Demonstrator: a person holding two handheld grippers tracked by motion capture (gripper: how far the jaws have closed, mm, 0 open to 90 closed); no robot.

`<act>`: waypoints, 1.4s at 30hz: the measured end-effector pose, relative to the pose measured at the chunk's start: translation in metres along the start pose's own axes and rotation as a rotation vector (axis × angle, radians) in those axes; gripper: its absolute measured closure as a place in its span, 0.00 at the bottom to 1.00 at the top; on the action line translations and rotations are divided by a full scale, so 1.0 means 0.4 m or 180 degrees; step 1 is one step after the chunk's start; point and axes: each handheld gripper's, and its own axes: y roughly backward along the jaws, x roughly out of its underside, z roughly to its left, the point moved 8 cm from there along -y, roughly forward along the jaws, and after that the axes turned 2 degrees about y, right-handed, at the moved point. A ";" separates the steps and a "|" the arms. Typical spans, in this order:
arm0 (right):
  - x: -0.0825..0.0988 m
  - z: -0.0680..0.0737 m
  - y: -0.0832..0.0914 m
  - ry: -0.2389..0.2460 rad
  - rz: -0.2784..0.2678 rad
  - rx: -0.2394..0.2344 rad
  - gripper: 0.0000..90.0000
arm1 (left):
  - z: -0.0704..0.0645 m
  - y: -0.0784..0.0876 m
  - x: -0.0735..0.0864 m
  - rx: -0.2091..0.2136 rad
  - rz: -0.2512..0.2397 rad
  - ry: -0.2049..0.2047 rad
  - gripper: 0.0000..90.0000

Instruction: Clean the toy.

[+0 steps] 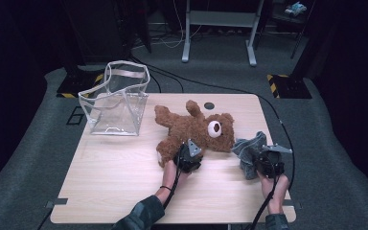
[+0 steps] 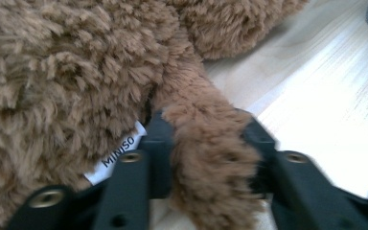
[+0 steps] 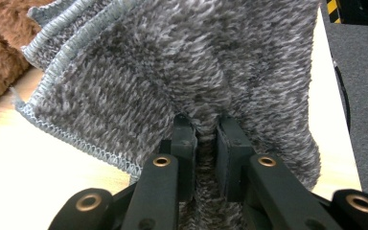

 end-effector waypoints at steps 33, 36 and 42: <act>-0.007 0.028 0.003 -0.0007 -0.0081 -0.0053 0.89 | -0.008 0.110 -0.046 0.0281 -0.0295 -0.0098 0.46; -0.004 0.028 0.004 0.0008 -0.0087 -0.0050 0.89 | -0.022 0.115 -0.020 0.0291 -0.0267 -0.0078 0.43; -0.002 0.031 0.010 -0.0007 -0.0094 -0.0045 0.89 | -0.041 0.131 0.031 0.0237 -0.0178 -0.0052 0.38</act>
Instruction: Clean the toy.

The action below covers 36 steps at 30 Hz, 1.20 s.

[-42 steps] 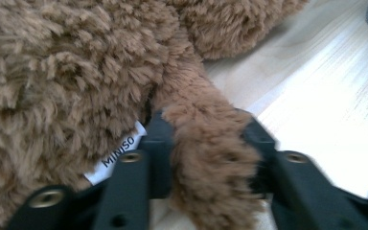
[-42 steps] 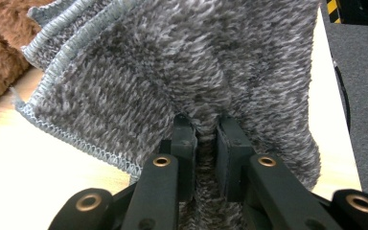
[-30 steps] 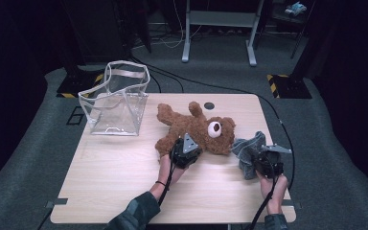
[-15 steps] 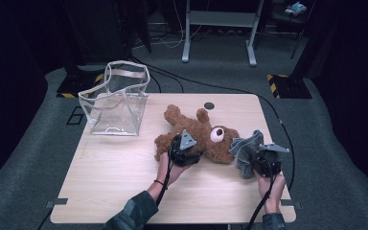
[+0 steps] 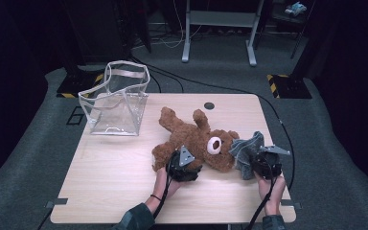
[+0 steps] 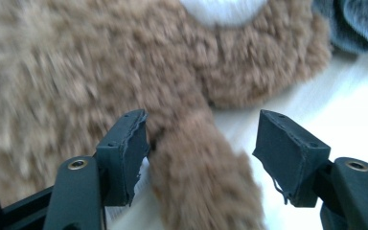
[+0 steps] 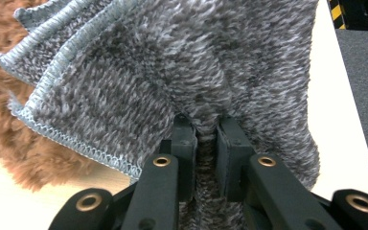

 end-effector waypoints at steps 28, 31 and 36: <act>-0.002 -0.012 0.024 -0.0076 -0.0225 0.0093 0.89 | 0.041 0.041 -0.120 -0.0055 -0.0384 0.0188 0.82; -0.008 -0.004 0.023 -0.0064 -0.0226 0.0098 0.89 | 0.046 0.054 -0.145 -0.0064 -0.0463 0.0201 0.83; -0.014 0.020 0.008 -0.0018 -0.0210 0.0058 0.89 | 0.049 0.076 -0.180 -0.0097 -0.0586 0.0225 0.83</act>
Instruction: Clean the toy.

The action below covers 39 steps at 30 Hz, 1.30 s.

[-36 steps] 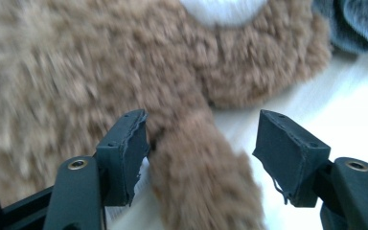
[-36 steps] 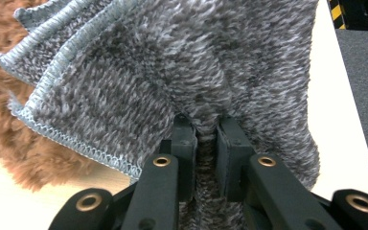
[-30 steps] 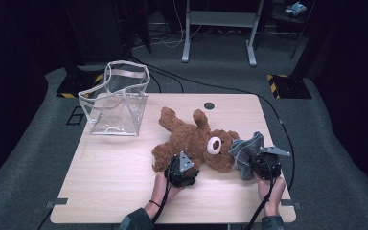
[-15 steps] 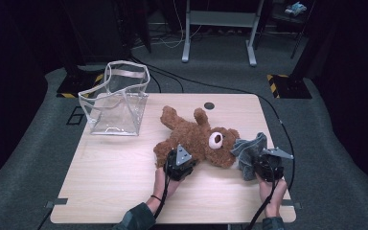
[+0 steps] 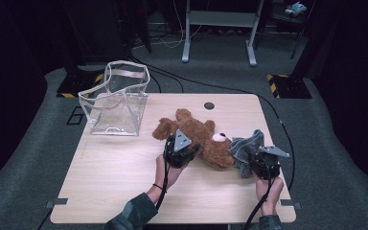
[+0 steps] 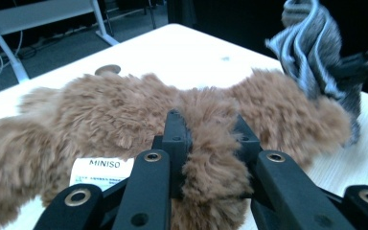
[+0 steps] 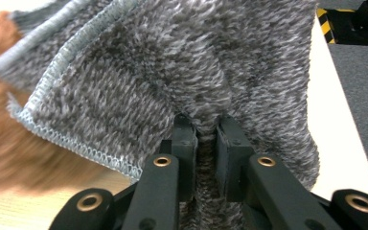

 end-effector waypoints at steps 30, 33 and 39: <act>-0.094 0.184 -0.004 0.0441 0.0048 -0.0211 0.90 | 0.007 -0.052 0.021 0.0091 0.0189 -0.0015 0.51; -0.093 0.179 -0.012 0.0465 0.0054 -0.0197 0.91 | 0.007 -0.066 0.047 0.0176 0.0289 -0.0083 0.50; -0.102 0.167 -0.020 0.0402 0.0047 -0.0181 0.91 | 0.012 -0.077 0.035 0.0128 0.0206 0.0015 0.83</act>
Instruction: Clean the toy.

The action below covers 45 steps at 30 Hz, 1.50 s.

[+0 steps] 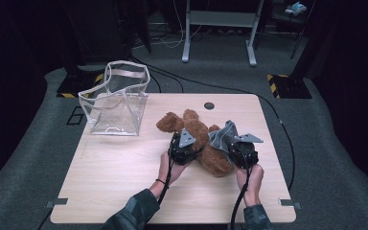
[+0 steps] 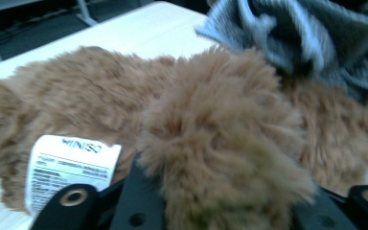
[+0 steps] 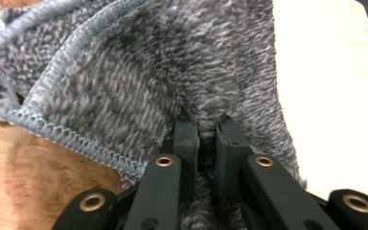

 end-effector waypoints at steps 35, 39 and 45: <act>-0.045 0.114 0.051 0.0240 -0.0414 0.0027 0.91 | -0.021 0.004 -0.047 -0.0070 -0.0043 0.0247 0.81; -0.019 0.155 0.040 0.0359 -0.0333 -0.0016 0.91 | -0.024 0.004 -0.045 -0.0066 -0.0044 0.0250 0.81; -0.004 0.079 -0.004 0.0233 -0.0207 0.0161 0.91 | -0.002 0.003 -0.034 -0.0114 -0.0012 0.0276 0.81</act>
